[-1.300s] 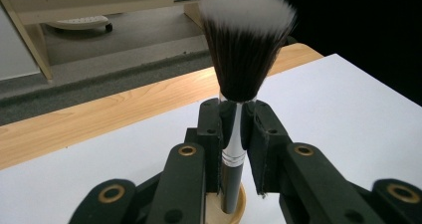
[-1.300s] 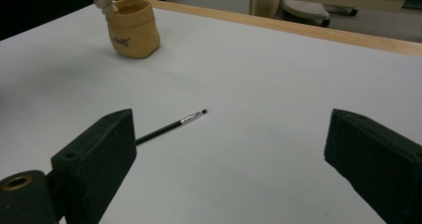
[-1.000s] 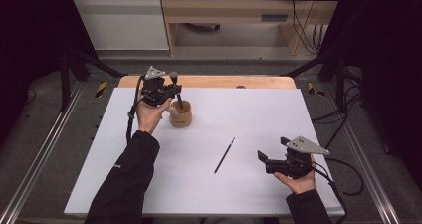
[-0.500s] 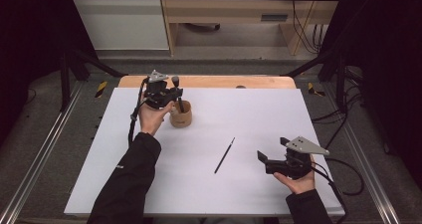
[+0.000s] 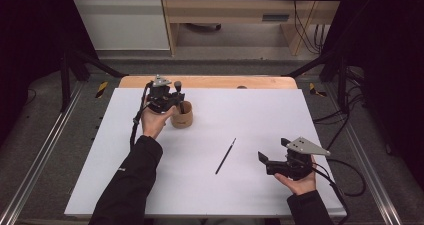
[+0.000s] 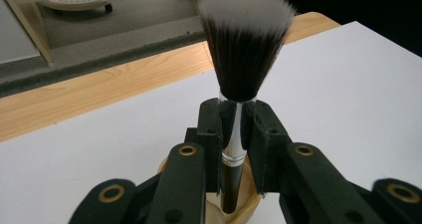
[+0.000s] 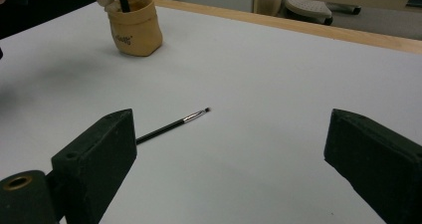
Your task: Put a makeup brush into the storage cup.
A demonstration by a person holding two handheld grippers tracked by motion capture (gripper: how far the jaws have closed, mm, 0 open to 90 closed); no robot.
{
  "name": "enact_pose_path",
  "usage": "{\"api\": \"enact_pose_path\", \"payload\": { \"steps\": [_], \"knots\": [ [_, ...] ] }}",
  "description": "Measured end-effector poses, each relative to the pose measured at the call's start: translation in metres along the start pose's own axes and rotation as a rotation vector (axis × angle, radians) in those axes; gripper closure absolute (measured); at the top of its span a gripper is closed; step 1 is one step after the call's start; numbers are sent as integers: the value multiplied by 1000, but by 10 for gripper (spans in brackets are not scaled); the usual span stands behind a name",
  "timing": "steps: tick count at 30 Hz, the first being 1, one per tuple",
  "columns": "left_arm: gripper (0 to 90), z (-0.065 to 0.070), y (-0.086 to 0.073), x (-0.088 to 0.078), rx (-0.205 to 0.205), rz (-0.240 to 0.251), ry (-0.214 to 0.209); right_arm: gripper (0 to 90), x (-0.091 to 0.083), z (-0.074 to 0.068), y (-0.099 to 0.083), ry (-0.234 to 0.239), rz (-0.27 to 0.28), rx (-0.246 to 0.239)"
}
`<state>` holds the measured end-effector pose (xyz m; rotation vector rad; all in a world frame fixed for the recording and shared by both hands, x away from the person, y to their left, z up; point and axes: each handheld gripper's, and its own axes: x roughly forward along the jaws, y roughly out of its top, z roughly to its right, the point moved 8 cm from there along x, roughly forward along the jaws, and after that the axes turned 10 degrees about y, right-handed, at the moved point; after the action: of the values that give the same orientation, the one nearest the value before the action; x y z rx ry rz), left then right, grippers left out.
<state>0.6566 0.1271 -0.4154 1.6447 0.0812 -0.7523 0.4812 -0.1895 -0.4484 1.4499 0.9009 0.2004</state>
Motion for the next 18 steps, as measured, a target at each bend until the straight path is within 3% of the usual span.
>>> {"api": "enact_pose_path", "payload": {
  "steps": [18],
  "knots": [
    [771,5,-17,11,11,-36,-7,68,0,0,0,1,1,0]
  ]
}}
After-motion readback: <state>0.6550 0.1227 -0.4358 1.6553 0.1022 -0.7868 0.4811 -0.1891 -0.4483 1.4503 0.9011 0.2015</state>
